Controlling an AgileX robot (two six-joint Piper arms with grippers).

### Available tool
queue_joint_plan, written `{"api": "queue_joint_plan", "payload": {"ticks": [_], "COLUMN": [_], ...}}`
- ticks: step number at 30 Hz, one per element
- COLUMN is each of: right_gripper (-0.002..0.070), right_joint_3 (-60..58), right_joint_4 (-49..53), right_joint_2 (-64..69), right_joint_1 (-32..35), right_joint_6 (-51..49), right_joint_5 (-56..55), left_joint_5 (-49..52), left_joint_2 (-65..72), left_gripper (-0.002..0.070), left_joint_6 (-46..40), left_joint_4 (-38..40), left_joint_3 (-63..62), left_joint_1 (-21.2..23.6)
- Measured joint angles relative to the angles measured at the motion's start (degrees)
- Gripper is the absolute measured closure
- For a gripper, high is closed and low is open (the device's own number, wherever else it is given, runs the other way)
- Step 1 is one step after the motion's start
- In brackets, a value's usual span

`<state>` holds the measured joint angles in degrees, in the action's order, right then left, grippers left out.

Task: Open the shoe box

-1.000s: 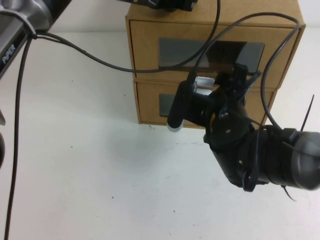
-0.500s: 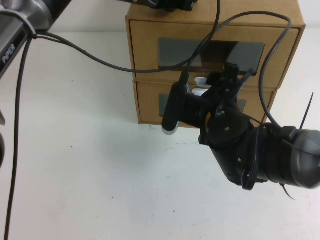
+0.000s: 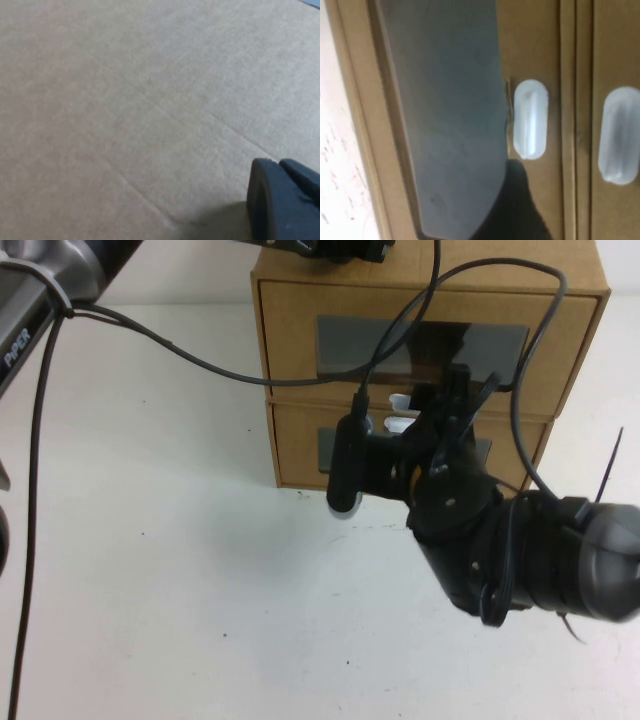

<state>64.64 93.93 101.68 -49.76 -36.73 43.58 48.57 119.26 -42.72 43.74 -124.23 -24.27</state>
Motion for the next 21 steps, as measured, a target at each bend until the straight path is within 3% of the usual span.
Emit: {"api": "queue_joint_plan", "payload": {"ticks": [8,21], "right_gripper": [0.0199,0.0209], "right_joint_3": [-0.7,-2.5], "right_joint_4": [0.0,0.0], "right_joint_2": [0.0,0.0], "right_joint_1": [-4.5,-3.3], "right_joint_6": [0.0,-2.5], "right_joint_5": [1.5,1.1], "left_joint_5": [0.1,0.2], "left_joint_2": [0.0,0.0], "left_gripper": [0.0682,0.0682], "left_joint_6": [-0.1,-0.1], "left_joint_4": [0.0,0.0], "left_joint_3": [0.0,0.0], "left_joint_1": [0.0,0.0]}}
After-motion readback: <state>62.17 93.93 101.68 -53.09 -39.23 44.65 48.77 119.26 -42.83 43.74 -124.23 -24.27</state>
